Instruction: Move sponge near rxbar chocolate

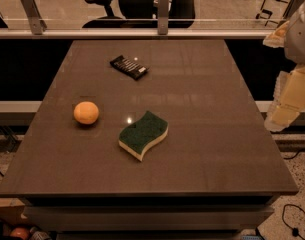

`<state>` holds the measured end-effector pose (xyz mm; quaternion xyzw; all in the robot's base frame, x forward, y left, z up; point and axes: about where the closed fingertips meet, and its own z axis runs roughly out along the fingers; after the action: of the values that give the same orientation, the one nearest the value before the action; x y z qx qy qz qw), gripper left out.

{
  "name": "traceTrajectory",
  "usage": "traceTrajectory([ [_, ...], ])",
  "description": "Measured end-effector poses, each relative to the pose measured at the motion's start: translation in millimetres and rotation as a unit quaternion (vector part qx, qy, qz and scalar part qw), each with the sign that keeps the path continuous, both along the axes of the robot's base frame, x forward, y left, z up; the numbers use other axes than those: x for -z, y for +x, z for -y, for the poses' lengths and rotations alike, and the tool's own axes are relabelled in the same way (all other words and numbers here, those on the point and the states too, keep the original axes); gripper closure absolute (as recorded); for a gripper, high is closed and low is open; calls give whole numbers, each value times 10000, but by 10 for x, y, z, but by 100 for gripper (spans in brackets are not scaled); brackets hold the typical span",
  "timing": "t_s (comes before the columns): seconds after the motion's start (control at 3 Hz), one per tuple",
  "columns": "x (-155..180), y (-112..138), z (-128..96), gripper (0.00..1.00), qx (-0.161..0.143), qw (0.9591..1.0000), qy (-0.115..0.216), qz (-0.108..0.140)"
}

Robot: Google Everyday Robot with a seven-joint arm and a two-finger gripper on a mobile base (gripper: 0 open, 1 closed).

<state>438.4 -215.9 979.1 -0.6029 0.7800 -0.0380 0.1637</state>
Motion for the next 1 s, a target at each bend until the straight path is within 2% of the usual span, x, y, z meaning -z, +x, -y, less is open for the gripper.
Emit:
traceTrajectory([
  [0.33, -1, 0, 0, 0, 0, 10000, 0, 1],
  [0.67, -13, -8, -51, 0, 6, 9999, 6, 119],
  [1.0, 31, -50, -225, 0, -182, 9994, -125, 284],
])
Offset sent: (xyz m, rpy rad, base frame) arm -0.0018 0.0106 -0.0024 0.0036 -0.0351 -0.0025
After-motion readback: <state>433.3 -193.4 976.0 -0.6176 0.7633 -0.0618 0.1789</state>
